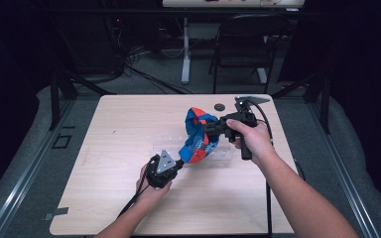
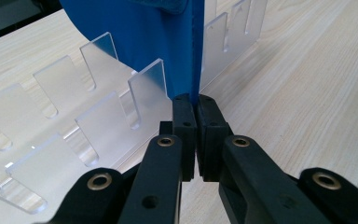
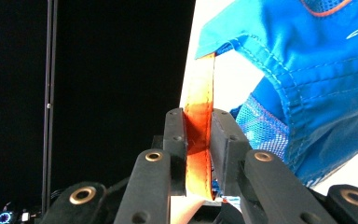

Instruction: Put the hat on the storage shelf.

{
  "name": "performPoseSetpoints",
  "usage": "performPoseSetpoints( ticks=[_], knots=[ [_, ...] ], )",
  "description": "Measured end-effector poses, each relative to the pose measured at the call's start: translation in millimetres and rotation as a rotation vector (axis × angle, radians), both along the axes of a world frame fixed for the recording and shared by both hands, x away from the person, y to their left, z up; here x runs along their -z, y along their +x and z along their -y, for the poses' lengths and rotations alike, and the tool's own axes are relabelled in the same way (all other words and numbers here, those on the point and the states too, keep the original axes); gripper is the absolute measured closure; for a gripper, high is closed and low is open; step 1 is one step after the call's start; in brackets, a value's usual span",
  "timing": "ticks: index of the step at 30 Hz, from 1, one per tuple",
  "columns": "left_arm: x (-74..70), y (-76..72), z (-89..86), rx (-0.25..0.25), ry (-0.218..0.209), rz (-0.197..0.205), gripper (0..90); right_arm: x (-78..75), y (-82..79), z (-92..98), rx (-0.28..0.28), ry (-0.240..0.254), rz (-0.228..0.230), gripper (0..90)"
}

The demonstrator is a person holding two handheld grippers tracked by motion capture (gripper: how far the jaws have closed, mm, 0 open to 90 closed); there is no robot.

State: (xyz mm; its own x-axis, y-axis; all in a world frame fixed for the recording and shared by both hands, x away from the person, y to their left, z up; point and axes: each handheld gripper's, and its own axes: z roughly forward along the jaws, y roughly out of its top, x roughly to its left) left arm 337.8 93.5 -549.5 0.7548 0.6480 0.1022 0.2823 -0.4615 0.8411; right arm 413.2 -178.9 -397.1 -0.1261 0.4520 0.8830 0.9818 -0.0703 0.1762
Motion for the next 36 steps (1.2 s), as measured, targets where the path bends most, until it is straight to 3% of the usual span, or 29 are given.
performPoseSetpoints(
  ticks=[18,36],
  knots=[
    [-1.4,0.3,-1.7,-0.01,-0.017,-0.019,86.8,2.0,-0.4,5.5,0.018,-0.006,0.001,77.4],
    [-6.0,-2.4,-8.8,-0.023,-0.056,-0.076,61.0,4.6,-1.0,15.9,0.047,-0.013,0.005,73.6]
  ],
)
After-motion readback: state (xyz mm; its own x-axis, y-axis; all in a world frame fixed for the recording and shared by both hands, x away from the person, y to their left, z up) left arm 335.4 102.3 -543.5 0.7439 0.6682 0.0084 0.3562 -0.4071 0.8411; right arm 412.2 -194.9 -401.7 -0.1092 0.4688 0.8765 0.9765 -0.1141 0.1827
